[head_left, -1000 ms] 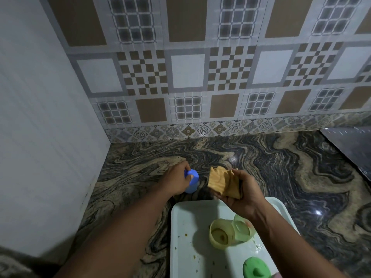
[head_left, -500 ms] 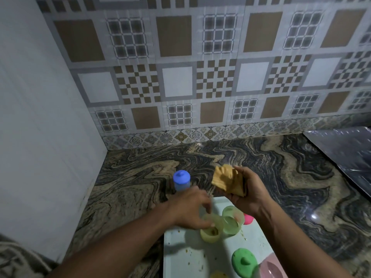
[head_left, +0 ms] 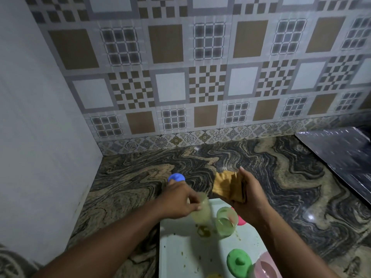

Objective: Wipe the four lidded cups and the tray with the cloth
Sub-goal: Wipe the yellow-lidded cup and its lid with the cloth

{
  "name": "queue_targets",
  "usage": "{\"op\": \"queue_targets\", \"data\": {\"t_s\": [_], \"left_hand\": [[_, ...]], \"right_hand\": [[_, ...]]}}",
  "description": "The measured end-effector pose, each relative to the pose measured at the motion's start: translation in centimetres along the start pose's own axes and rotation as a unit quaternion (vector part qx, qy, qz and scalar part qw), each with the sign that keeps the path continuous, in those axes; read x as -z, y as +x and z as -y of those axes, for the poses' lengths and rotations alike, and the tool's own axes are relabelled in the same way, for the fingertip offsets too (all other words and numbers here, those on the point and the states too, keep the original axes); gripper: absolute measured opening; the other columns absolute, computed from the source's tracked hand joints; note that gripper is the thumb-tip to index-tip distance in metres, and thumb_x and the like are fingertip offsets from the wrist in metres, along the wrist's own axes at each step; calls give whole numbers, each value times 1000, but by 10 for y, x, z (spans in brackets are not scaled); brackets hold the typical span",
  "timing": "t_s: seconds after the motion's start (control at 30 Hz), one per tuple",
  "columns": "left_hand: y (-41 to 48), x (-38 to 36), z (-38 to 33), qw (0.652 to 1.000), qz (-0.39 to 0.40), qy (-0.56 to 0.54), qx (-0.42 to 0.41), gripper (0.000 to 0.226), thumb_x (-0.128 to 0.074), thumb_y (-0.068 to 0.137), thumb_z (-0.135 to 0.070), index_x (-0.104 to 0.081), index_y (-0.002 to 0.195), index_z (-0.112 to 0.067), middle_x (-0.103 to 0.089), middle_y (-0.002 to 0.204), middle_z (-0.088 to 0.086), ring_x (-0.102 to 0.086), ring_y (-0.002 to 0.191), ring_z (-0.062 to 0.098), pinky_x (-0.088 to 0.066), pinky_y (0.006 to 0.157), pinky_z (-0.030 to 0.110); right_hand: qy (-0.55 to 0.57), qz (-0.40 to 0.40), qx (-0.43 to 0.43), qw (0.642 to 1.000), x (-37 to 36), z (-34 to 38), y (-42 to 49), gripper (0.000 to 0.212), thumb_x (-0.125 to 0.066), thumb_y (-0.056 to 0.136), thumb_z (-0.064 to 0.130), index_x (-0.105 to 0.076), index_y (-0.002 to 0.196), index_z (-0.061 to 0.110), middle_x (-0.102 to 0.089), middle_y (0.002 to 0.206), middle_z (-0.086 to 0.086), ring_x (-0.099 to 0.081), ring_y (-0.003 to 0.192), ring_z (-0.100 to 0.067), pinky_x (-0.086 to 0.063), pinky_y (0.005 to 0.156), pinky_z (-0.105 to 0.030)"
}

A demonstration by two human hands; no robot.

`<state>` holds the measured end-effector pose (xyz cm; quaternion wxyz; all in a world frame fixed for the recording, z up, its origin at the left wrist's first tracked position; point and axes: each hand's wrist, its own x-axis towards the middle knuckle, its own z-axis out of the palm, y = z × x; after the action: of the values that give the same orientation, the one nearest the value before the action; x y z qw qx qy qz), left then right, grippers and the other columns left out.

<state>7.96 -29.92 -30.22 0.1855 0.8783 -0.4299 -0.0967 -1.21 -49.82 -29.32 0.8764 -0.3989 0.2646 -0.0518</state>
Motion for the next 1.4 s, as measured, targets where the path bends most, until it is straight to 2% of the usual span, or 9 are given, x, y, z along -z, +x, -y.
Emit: {"op": "queue_targets", "data": {"t_s": [0.2,0.33,0.47,0.63,0.77,0.9,1.07,1.23,1.4], "left_hand": [[17,48,6,979,-28,-195,45,12,-75,85,-38,-73,75,-44,-76,84,-16,-71,84,5,-56,88,38],[32,59,-16,964,-73,-255,-12,21,-73,90,-20,-74,80,-38,-77,90,-11,-70,99,8,-54,92,29],[33,60,-23,952,-104,-288,-28,17,-72,91,-17,-78,92,-33,-72,114,-8,-59,119,-1,-43,102,21],[30,65,-25,929,-62,-361,-57,21,-70,92,-13,-78,94,-33,-68,130,3,-54,129,1,-44,110,36],[32,71,-25,905,-36,-421,-53,20,-64,94,-7,-75,101,-22,-67,128,5,-60,122,5,-52,102,30],[36,77,-24,910,-37,-411,-30,10,-67,94,-16,-77,98,-16,-73,115,14,-68,108,23,-54,97,43],[48,83,-33,942,-59,-327,-41,15,-73,89,-28,-79,93,-15,-60,116,0,-59,110,11,-49,98,31],[45,81,-22,894,-16,-446,-37,14,-61,96,-11,-75,97,-13,-51,132,3,-51,125,9,-47,98,21],[44,85,-26,906,-28,-421,-17,12,-64,95,-21,-76,95,-19,-59,131,7,-57,115,3,-45,94,18]], "right_hand": [[-124,-52,179,975,-28,-16,-11,54,-43,91,65,-67,102,17,-71,109,-9,-66,97,-25,-53,90,-46],[-327,-20,287,900,-50,-43,-12,71,-24,88,79,-52,135,34,-59,134,7,-53,127,-10,-41,110,-49],[-285,7,321,903,-60,-44,-12,59,-25,98,64,-50,140,31,-59,138,8,-51,131,-6,-41,110,-37],[-115,-5,93,989,-57,-12,-11,43,-40,104,41,-73,106,14,-75,104,-15,-70,86,-23,-55,78,-43],[25,55,-77,995,-52,1,-16,48,-48,97,39,-77,102,1,-72,102,-24,-71,80,-36,-60,63,-40],[25,32,-35,999,-57,3,-11,45,-43,102,38,-70,114,5,-73,96,-20,-70,75,-32,-59,58,-37],[-41,-28,55,997,-66,4,-6,43,-48,101,40,-68,114,4,-72,95,-19,-65,82,-33,-52,76,-49],[63,77,-88,991,-63,4,-14,45,-53,89,37,-77,102,2,-71,106,-21,-66,87,-36,-52,77,-42],[-26,-4,41,999,-67,5,-8,47,-43,102,44,-70,107,6,-74,93,-17,-69,74,-30,-57,55,-35]]}}
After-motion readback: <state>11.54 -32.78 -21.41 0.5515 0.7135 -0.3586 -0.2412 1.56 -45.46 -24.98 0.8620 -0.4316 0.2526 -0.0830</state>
